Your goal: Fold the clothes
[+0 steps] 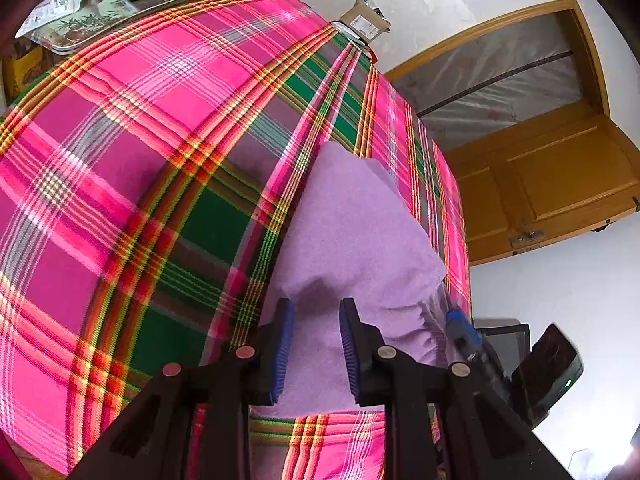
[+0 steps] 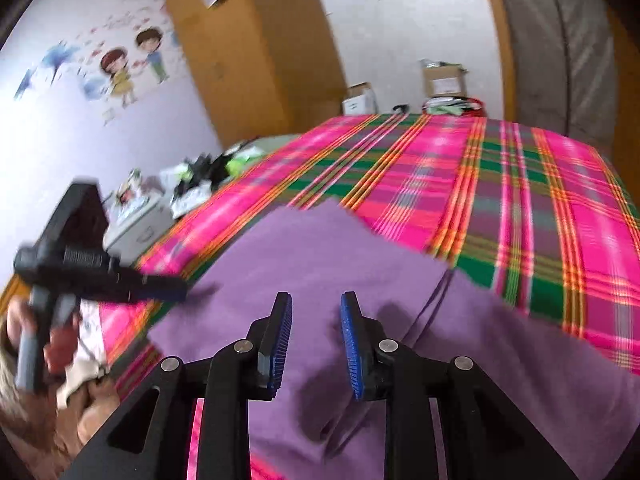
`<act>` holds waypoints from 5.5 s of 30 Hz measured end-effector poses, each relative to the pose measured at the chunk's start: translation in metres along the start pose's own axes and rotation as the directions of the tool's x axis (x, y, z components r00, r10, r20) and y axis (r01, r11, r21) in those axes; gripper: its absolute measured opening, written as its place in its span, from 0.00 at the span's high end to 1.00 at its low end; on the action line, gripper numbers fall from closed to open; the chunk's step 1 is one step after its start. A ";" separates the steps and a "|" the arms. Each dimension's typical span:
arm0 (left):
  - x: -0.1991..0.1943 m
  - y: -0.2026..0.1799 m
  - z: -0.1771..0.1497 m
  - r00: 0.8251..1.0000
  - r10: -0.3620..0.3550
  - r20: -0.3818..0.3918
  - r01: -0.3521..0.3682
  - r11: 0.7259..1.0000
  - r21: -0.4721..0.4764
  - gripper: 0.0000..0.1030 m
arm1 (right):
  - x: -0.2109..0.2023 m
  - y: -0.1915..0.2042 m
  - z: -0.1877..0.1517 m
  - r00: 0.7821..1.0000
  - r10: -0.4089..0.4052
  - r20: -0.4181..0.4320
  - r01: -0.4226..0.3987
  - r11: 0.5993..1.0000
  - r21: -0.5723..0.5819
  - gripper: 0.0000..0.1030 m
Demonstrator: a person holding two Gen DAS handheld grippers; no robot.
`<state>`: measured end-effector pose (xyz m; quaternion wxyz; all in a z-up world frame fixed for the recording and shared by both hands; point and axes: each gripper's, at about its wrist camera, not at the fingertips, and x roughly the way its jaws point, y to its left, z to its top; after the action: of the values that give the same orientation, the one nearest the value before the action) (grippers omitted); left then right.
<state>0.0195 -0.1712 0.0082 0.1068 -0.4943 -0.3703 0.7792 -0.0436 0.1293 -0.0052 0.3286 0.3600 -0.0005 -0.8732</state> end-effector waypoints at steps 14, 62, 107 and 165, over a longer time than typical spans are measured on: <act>-0.007 0.019 -0.008 1.000 0.017 -0.015 -0.017 0.999 -0.029 0.76 | -0.011 -0.007 -0.048 0.991 -0.118 -0.058 0.114 0.991 -0.065 0.61; 0.005 0.031 0.017 0.999 -0.018 -0.041 0.016 0.999 -0.052 0.71 | 0.081 0.176 -0.046 0.985 -0.111 -0.131 0.033 0.872 -0.488 0.49; 0.053 0.011 0.075 0.963 -0.259 -0.078 0.258 0.966 -0.025 0.90 | 0.041 0.195 -0.048 0.995 -0.097 0.038 0.103 0.847 -0.521 0.90; -0.078 0.066 0.058 0.981 0.071 0.183 -0.050 0.992 -0.115 0.68 | 0.055 0.164 0.003 0.987 0.130 -0.100 -0.154 0.938 -0.309 0.66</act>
<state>0.0220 -0.2866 0.0309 0.0204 -0.4354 -0.4057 0.8034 0.0199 -0.0315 0.0015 0.4438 0.3355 0.1258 -0.8214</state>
